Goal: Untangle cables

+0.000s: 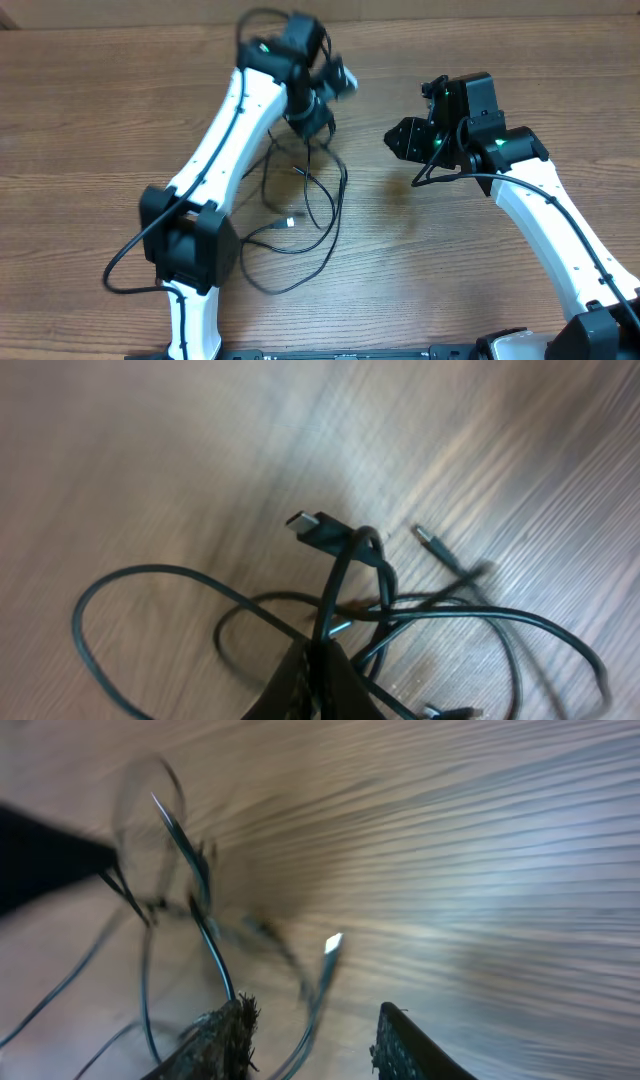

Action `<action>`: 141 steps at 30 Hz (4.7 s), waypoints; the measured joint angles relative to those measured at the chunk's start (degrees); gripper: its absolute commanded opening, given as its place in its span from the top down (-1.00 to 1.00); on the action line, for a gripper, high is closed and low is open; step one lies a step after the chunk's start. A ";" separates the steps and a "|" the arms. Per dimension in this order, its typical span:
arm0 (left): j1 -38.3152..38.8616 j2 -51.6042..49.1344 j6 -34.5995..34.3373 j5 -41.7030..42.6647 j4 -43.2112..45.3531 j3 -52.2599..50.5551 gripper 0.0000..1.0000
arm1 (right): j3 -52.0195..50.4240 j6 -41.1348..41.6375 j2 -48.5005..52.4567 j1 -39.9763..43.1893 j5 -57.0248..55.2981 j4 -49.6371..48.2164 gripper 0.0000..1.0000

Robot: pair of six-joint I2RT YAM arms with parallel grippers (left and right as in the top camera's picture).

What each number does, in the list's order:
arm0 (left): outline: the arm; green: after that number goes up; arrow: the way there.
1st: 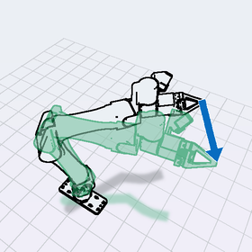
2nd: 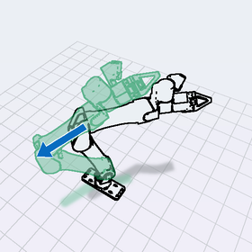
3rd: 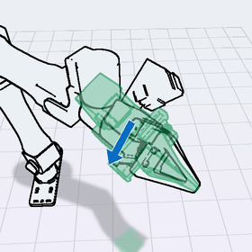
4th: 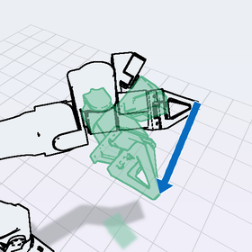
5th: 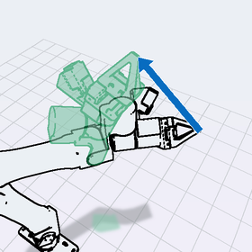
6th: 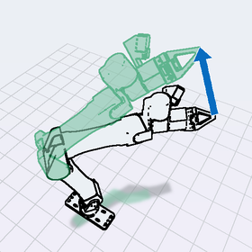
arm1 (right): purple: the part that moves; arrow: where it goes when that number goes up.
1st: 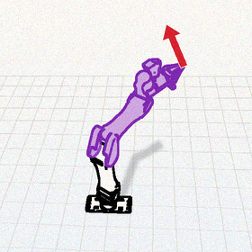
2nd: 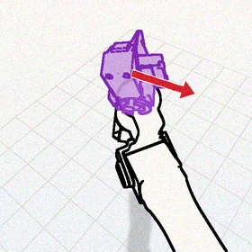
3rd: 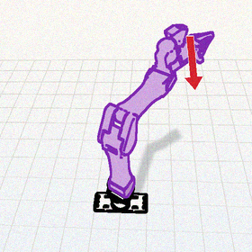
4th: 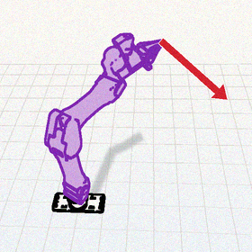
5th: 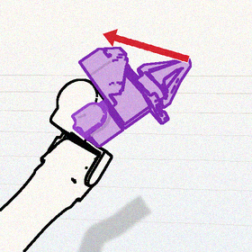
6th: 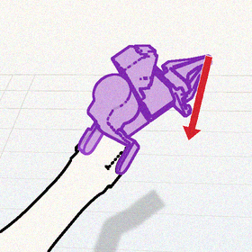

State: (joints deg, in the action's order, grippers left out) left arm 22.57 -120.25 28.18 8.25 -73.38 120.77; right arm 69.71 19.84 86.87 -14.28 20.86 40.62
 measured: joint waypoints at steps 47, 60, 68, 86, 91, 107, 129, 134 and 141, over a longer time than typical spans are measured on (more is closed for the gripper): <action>-0.48 3.04 -8.83 30.86 -22.99 25.11 0.91 | -0.09 -6.58 -0.33 -4.50 24.28 -27.15 0.20; -0.55 3.78 -19.15 23.50 -21.11 25.55 0.92 | -0.22 -5.25 -0.31 -4.46 23.26 -34.01 0.20; -0.55 3.78 -19.47 32.48 -20.04 25.55 0.92 | -0.22 -5.07 -0.35 -4.50 24.20 -30.73 0.67; -9.27 3.78 -24.70 11.85 -17.51 25.55 0.91 | -0.31 -6.88 -0.35 -4.57 31.69 -24.96 0.85; -9.79 3.78 -25.33 9.88 -13.75 25.55 0.91 | -0.31 -7.67 -0.35 -4.55 34.62 -24.94 0.85; -3.78 3.78 -5.57 19.93 -23.28 25.55 0.92 | -0.31 -6.08 -0.35 -4.55 16.87 -21.59 0.92; 0.94 3.65 9.22 15.17 -23.17 25.55 0.09 | -0.35 -5.07 -0.35 -7.23 19.67 -14.93 0.92; 1.03 2.08 9.79 10.95 -23.15 25.55 -0.29 | -0.35 -5.07 -0.35 -7.23 22.77 -15.28 0.92; 1.05 -1.01 9.92 9.05 -22.86 25.55 -0.03 | -0.35 -5.09 -0.35 -7.21 26.60 -15.45 0.92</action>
State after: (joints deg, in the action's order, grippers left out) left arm 23.62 -121.25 38.11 17.30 -96.25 146.32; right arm 69.36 14.74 86.52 -21.50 47.46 25.17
